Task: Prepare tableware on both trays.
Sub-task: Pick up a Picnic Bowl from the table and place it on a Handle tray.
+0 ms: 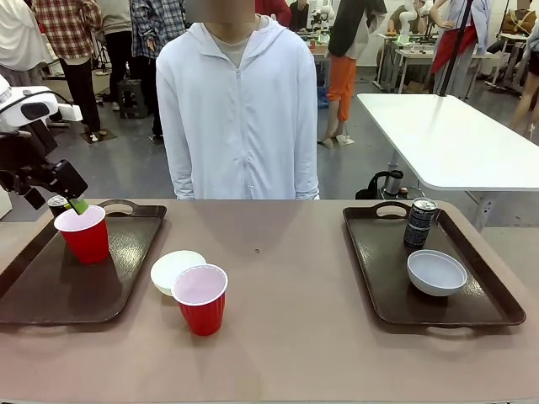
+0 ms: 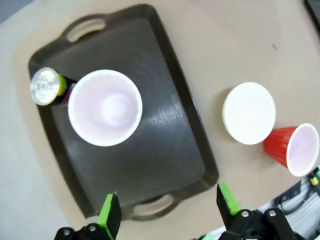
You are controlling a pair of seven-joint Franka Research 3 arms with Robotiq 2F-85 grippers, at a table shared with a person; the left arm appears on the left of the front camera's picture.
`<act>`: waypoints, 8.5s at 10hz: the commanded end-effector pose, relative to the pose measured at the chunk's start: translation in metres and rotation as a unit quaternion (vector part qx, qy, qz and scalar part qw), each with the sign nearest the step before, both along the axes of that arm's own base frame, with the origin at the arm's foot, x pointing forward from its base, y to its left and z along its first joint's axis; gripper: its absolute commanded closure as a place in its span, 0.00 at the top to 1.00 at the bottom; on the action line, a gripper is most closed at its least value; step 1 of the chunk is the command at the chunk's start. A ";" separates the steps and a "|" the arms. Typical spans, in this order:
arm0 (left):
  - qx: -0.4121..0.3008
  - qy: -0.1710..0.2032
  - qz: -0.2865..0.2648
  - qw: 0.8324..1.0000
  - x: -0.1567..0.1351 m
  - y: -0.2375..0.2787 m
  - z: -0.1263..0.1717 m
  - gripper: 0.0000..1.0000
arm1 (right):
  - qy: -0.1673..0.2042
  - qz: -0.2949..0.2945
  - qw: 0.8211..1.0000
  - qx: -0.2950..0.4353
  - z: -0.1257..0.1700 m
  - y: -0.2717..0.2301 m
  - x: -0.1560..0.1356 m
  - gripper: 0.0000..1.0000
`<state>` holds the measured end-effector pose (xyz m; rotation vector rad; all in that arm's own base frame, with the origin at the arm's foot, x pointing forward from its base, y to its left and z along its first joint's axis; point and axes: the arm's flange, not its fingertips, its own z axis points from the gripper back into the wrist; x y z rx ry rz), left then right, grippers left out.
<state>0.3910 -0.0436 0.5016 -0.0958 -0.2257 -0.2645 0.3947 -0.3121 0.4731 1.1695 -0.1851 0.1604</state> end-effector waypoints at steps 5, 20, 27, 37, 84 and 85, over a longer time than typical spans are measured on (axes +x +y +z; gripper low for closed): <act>0.047 0.006 -0.062 0.997 0.019 -0.079 -0.012 1.00 | -0.003 0.000 1.000 -0.001 0.000 0.000 -0.001 0.96; -0.015 0.055 -0.222 0.973 -0.057 -0.035 -0.042 1.00 | -0.003 0.000 1.000 -0.001 0.000 0.000 -0.001 0.96; 0.061 0.044 -0.086 0.993 0.031 -0.133 -0.052 1.00 | -0.003 0.000 1.000 -0.001 0.000 0.000 -0.001 0.96; 0.079 0.088 -0.071 0.990 0.062 -0.175 -0.138 1.00 | -0.003 0.000 1.000 -0.001 0.000 0.000 -0.001 0.96; 0.038 0.046 0.088 0.994 0.005 0.016 -0.044 0.93 | -0.003 0.000 1.000 -0.001 0.000 0.000 -0.001 0.96; 0.038 0.046 0.088 0.994 0.005 0.016 -0.044 0.93 | -0.003 0.000 1.000 -0.001 0.000 0.000 -0.001 0.96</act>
